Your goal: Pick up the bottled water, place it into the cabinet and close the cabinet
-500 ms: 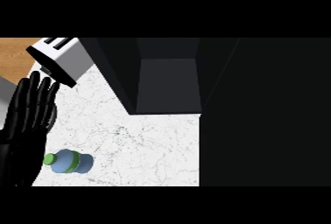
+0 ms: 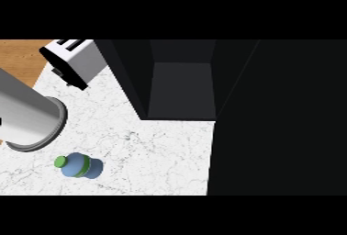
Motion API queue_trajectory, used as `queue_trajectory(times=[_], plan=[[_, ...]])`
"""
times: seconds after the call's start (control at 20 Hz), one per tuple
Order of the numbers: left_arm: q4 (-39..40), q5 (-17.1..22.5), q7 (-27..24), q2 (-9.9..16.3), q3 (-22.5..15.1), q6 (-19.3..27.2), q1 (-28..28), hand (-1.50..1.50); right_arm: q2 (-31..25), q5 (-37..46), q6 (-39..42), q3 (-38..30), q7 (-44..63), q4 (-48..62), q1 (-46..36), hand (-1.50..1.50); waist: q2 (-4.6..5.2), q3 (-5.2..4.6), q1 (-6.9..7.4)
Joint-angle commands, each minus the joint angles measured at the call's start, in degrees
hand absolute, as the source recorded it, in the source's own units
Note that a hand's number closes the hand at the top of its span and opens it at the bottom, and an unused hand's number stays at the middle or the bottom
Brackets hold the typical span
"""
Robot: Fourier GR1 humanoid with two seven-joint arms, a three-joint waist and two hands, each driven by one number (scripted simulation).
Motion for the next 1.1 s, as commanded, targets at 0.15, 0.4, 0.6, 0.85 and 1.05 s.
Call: queue_trajectory(times=[0.15, 0.4, 0.6, 0.85, 1.05], plan=[[-16.9, 5.1, 10.7, -1.6, -0.1, 5.4, 12.0, -1.5, 0.8, -1.1, 2.3, 8.6, 4.0, -10.6, 9.8, -1.5, 0.09, 0.1, -0.55], [-21.2, 6.9, 11.1, -1.6, 0.4, 3.7, 17.1, -1.5, 3.0, 4.3, -1.4, 16.1, 10.5, -14.4, 8.1, -1.5, 0.08, 0.03, 0.09], [-25.9, 5.4, 16.3, -1.4, 1.7, 6.0, 15.3, -1.5, 2.7, 6.3, -2.1, 16.7, 11.9, -15.1, 7.7, -1.5, 0.1, 0.12, -0.09], [-27.3, 4.9, 16.5, -1.5, -0.7, 6.4, 17.8, -1.5, 3.9, 8.0, -4.1, 18.7, 11.7, -15.8, 7.9, -1.5, -0.05, 0.12, 0.09], [-27.8, 6.0, 17.3, -1.2, 1.5, 5.0, 19.7, -1.5, 3.5, 9.1, -5.1, 20.7, 12.2, -17.0, 8.6, -1.5, -0.15, 0.09, 0.13]])
